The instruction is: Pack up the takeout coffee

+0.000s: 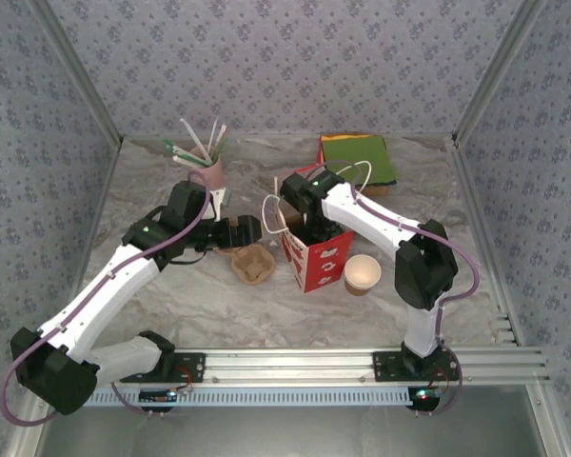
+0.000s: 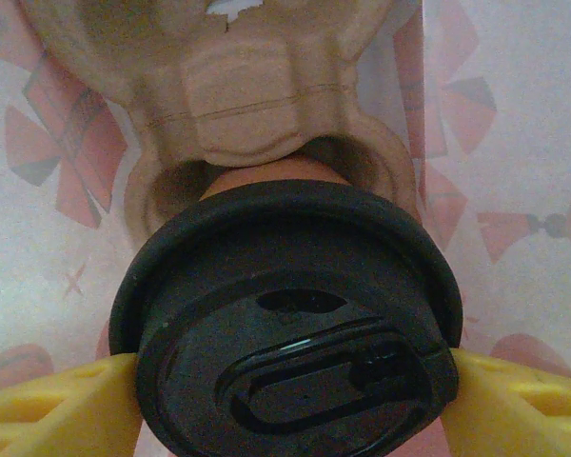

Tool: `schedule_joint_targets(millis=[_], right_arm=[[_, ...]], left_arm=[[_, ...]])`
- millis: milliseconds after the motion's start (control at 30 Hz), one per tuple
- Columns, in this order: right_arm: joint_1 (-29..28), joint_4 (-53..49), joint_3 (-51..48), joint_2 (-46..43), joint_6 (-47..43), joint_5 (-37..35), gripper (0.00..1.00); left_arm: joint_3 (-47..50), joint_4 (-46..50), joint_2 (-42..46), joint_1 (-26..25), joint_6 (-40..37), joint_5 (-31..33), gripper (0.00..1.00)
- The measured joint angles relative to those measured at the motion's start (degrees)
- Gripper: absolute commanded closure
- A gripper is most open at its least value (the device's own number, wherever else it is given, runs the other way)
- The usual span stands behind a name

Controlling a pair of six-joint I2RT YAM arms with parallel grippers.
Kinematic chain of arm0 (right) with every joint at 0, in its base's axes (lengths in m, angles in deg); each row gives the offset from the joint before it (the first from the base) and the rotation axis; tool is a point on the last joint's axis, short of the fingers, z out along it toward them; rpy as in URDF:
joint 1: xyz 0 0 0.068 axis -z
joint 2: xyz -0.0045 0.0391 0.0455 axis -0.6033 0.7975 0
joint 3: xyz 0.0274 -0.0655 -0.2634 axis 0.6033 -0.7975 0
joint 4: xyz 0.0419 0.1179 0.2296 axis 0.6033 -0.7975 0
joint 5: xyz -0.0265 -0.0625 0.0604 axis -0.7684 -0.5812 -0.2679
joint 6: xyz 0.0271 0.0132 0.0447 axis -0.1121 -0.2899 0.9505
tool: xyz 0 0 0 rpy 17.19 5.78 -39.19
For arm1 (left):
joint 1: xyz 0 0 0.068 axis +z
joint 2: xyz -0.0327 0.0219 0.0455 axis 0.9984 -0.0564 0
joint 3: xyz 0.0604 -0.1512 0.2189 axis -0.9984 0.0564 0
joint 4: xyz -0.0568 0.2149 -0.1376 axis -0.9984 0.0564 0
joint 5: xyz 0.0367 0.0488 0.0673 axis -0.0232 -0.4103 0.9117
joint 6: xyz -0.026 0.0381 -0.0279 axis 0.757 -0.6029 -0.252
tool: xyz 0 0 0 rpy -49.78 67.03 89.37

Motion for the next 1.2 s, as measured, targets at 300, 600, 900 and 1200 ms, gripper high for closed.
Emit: schedule_joint_targets(millis=[300, 600, 900, 1200], right_arm=[[-0.11, 0.0, 0.0, 0.0, 0.22, 0.0, 0.19], [-0.11, 0.0, 0.0, 0.0, 0.39, 0.0, 0.19], [-0.33, 0.0, 0.0, 0.0, 0.42, 0.0, 0.17], [-0.5, 0.0, 0.0, 0.0, 0.44, 0.0, 0.17]], left_arm=[[0.0, 0.0, 0.11, 0.0, 0.0, 0.0, 0.0], [0.0, 0.0, 0.11, 0.0, 0.0, 0.0, 0.0], [0.0, 0.0, 0.11, 0.0, 0.0, 0.0, 0.0], [0.0, 0.0, 0.11, 0.0, 0.0, 0.0, 0.0]])
